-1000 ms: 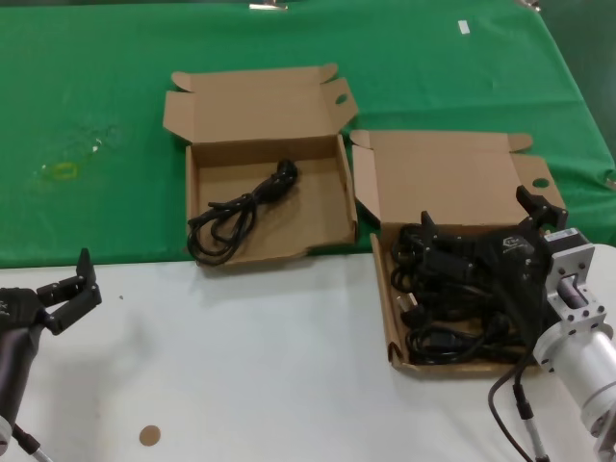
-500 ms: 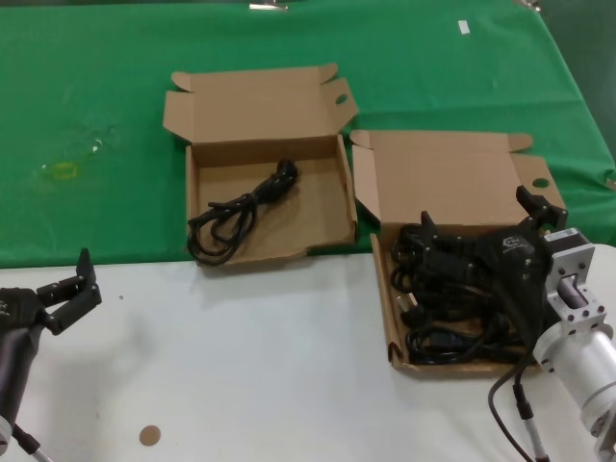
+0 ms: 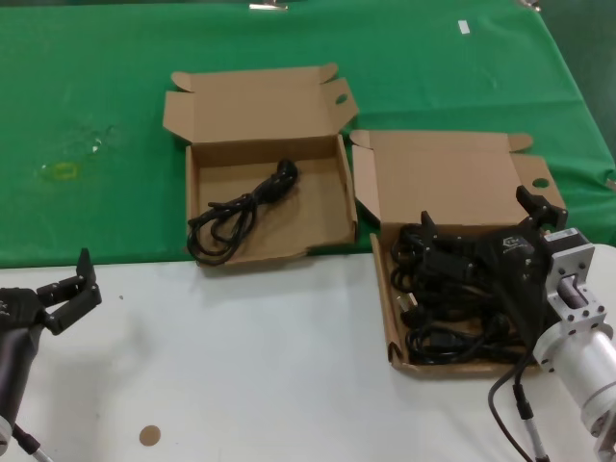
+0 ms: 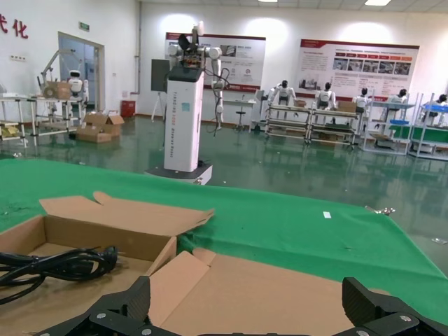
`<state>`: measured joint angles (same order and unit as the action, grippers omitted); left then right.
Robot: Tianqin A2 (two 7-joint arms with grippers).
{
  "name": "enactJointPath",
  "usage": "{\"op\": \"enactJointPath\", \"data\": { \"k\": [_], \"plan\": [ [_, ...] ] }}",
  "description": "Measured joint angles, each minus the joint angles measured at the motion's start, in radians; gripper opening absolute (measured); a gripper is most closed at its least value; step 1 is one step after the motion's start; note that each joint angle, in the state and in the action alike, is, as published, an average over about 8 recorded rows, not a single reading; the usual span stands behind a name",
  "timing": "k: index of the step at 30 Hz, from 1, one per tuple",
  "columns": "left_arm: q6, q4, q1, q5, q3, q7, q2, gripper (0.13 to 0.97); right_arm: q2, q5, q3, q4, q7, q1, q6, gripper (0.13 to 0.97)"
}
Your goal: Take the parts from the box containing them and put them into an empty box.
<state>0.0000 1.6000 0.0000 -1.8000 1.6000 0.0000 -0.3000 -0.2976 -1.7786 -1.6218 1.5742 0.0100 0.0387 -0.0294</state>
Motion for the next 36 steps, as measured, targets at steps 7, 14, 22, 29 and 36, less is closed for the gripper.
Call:
{"op": "enactJointPath", "data": {
  "k": [7, 14, 22, 29, 36],
  "plan": [
    [0.000, 0.000, 0.000, 0.000, 0.000, 0.000, 0.000, 0.966, 0.000, 0.000, 0.000, 0.000, 0.000, 0.000, 0.000, 0.966],
    [0.000, 0.000, 0.000, 0.000, 0.000, 0.000, 0.000, 0.966, 0.000, 0.000, 0.000, 0.000, 0.000, 0.000, 0.000, 0.966],
    [0.000, 0.000, 0.000, 0.000, 0.000, 0.000, 0.000, 0.966, 0.000, 0.000, 0.000, 0.000, 0.000, 0.000, 0.000, 0.966],
    [0.000, 0.000, 0.000, 0.000, 0.000, 0.000, 0.000, 0.966, 0.000, 0.000, 0.000, 0.000, 0.000, 0.000, 0.000, 0.966],
    [0.000, 0.000, 0.000, 0.000, 0.000, 0.000, 0.000, 0.966, 0.000, 0.000, 0.000, 0.000, 0.000, 0.000, 0.000, 0.966]
  ]
}}
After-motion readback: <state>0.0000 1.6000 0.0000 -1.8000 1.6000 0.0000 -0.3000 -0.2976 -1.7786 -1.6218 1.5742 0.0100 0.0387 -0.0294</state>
